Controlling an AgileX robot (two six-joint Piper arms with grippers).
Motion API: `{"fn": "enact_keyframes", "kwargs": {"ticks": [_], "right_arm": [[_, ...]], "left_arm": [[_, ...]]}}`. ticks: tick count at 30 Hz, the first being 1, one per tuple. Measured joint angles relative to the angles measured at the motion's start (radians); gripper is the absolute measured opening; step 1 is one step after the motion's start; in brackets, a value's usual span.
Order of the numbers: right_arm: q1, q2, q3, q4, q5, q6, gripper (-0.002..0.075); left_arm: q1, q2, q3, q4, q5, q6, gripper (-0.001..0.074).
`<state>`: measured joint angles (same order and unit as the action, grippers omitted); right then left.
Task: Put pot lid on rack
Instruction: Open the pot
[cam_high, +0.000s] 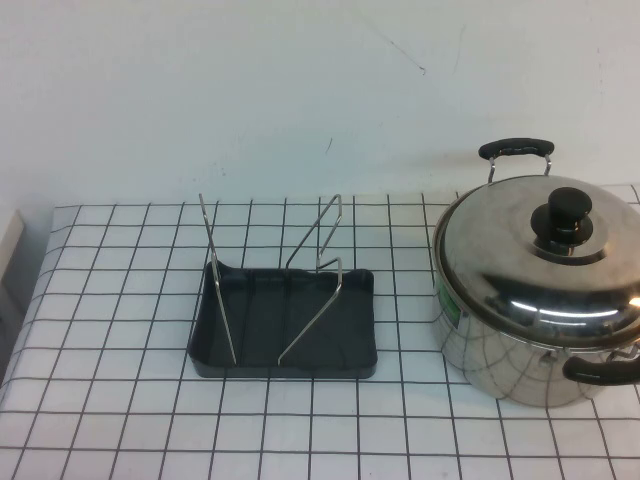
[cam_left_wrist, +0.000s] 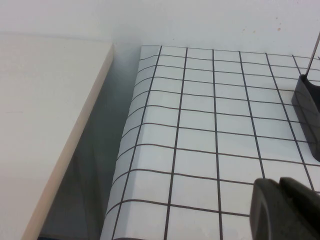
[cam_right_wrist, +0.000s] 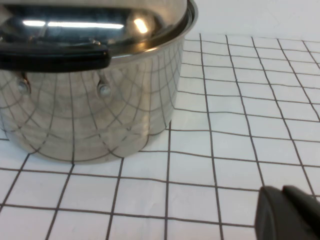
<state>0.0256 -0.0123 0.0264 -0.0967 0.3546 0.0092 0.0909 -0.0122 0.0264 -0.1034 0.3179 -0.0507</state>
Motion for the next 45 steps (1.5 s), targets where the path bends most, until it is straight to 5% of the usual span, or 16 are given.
{"fn": "enact_keyframes", "kwargs": {"ticks": [45], "right_arm": [[0.000, 0.000, 0.000, -0.014, 0.000, -0.069, -0.0003]], "left_arm": [[0.000, 0.000, 0.000, 0.000, 0.000, 0.000, -0.0003]]}}
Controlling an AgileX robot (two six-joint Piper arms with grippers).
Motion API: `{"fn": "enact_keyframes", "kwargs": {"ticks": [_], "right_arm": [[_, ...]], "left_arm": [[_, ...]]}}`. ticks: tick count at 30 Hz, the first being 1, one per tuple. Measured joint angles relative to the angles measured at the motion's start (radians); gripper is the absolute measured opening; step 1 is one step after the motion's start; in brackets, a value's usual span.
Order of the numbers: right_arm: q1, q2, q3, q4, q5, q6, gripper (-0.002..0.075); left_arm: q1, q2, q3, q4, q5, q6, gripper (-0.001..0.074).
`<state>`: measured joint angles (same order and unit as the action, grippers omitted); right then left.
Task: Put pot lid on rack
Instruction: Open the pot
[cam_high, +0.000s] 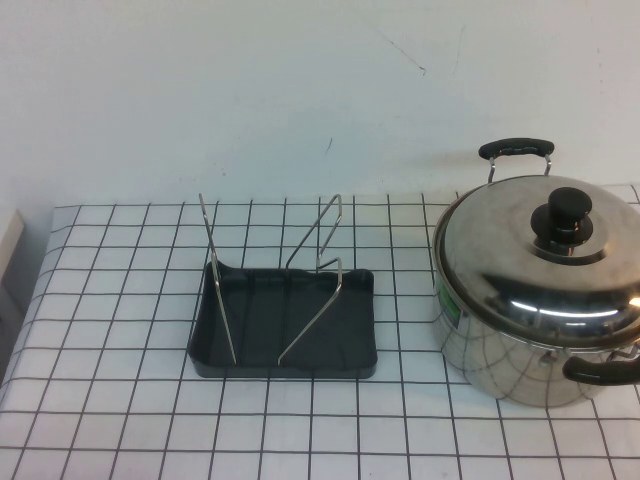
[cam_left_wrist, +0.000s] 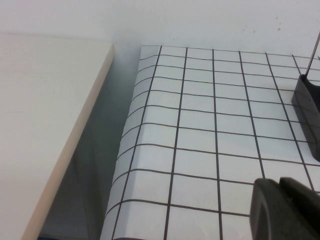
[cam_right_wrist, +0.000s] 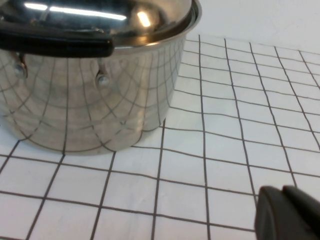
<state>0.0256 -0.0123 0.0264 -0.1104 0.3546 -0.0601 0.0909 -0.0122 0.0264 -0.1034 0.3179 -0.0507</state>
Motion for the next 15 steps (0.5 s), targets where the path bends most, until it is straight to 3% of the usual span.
{"fn": "enact_keyframes", "kwargs": {"ticks": [15], "right_arm": [[0.000, 0.000, 0.000, -0.001, -0.028, -0.004, -0.0003]], "left_arm": [[0.000, 0.000, 0.000, 0.000, 0.000, 0.000, -0.0003]]}}
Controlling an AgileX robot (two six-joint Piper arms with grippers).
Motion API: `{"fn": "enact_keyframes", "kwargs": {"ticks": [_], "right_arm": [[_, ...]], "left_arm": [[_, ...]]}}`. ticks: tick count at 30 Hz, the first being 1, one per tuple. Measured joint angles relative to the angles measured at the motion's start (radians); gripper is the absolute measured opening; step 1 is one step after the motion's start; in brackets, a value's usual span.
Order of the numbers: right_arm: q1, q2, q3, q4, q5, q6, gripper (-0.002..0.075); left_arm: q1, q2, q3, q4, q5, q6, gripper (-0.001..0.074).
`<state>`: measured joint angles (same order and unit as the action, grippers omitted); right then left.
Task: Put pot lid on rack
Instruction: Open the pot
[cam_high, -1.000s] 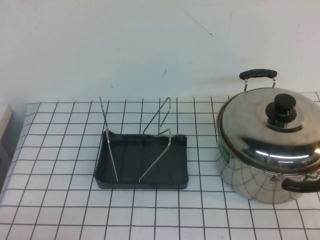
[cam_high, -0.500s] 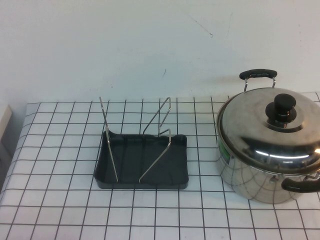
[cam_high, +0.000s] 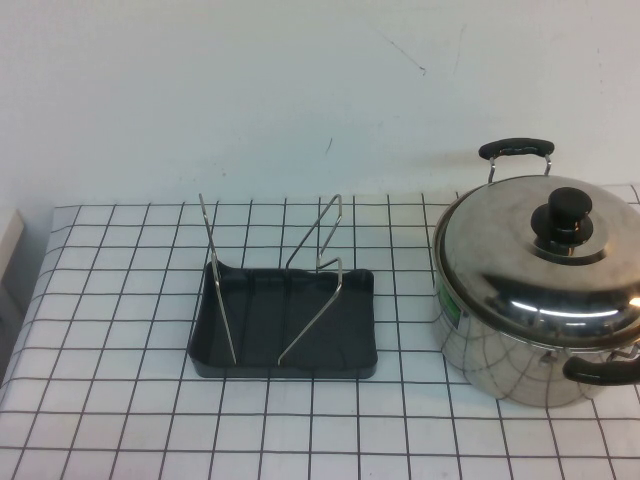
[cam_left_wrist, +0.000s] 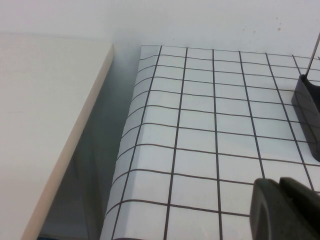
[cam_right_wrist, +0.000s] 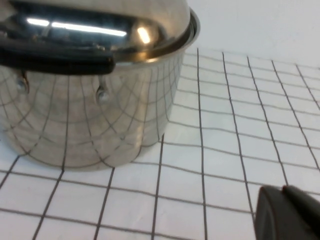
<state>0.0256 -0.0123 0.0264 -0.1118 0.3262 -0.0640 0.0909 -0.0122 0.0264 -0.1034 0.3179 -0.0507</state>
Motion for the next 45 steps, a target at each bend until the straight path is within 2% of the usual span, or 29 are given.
{"fn": "enact_keyframes", "kwargs": {"ticks": [4, 7, 10, 13, 22, 30, 36, 40, 45], "right_arm": [[0.000, 0.000, -0.031, -0.019, -0.028, 0.009, -0.0003], [0.000, 0.000, -0.178, -0.086, 0.020, 0.022, -0.0003], [0.000, 0.044, -0.325, -0.162, 0.046, -0.059, -0.0003], [0.000, 0.128, -0.412, -0.142, 0.046, -0.118, -0.0003], [0.000, 0.257, -0.423, -0.063, -0.035, -0.096, -0.0003], [0.000, 0.445, -0.419, 0.112, -0.247, -0.201, -0.0003], [0.005, 0.667, -0.419, 0.023, -0.513, 0.029, -0.0003], [0.068, 0.799, -0.442, 0.012, -0.608, 0.104, 0.0000], [0.180, 0.956, -0.509, 0.061, -0.643, 0.085, 0.0006]], "left_arm": [[0.000, 0.000, 0.000, 0.000, 0.000, 0.000, -0.0003], [0.000, 0.000, 0.000, 0.000, 0.000, 0.000, -0.0003], [0.000, 0.000, 0.000, 0.000, 0.000, 0.000, -0.0003], [0.000, 0.000, 0.000, 0.000, 0.000, 0.000, -0.0003], [0.000, 0.000, 0.000, 0.000, 0.000, 0.000, -0.0003], [0.000, 0.000, 0.000, 0.000, 0.000, 0.000, -0.0003], [0.000, 0.000, 0.000, 0.000, 0.000, 0.000, -0.0003], [0.000, 0.000, 0.000, 0.000, 0.000, 0.000, -0.0003], [0.000, 0.000, 0.000, 0.000, 0.000, 0.000, -0.0003]]}}
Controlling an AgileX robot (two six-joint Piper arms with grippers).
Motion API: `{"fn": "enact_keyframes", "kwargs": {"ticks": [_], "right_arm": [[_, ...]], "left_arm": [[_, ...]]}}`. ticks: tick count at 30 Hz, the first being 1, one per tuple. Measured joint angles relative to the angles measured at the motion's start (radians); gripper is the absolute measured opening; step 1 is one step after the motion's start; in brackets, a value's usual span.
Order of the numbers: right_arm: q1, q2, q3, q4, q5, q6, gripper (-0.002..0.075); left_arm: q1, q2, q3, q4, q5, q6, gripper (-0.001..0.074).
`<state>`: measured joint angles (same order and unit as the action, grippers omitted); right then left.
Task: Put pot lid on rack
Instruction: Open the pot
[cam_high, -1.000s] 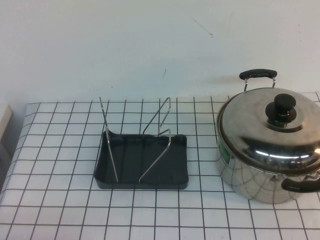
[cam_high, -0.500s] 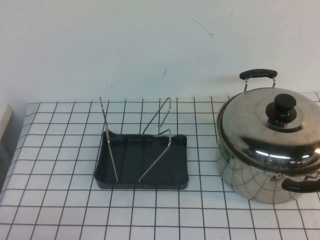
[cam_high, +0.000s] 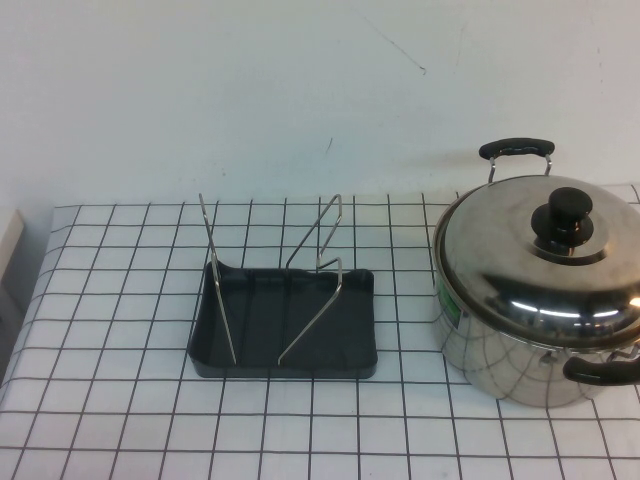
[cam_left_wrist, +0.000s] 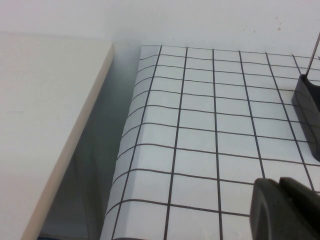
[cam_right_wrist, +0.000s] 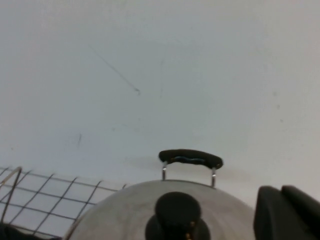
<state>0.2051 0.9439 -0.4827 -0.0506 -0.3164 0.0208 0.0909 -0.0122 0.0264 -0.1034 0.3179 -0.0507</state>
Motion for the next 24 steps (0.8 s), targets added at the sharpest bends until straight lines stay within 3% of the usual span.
{"fn": "enact_keyframes", "kwargs": {"ticks": [6, 20, 24], "right_arm": [[0.056, 0.111, -0.029, 0.019, -0.031, -0.032, 0.0006], [0.066, 0.142, -0.029, -0.077, -0.068, -0.006, 0.0006], [0.066, 0.144, -0.029, -0.023, -0.068, -0.006, 0.0060]], "left_arm": [[0.000, 0.000, 0.000, 0.000, 0.000, 0.000, -0.0003], [0.000, 0.000, 0.000, 0.000, 0.000, 0.000, -0.0003], [0.000, 0.000, 0.000, 0.000, 0.000, 0.000, -0.0003]]}}
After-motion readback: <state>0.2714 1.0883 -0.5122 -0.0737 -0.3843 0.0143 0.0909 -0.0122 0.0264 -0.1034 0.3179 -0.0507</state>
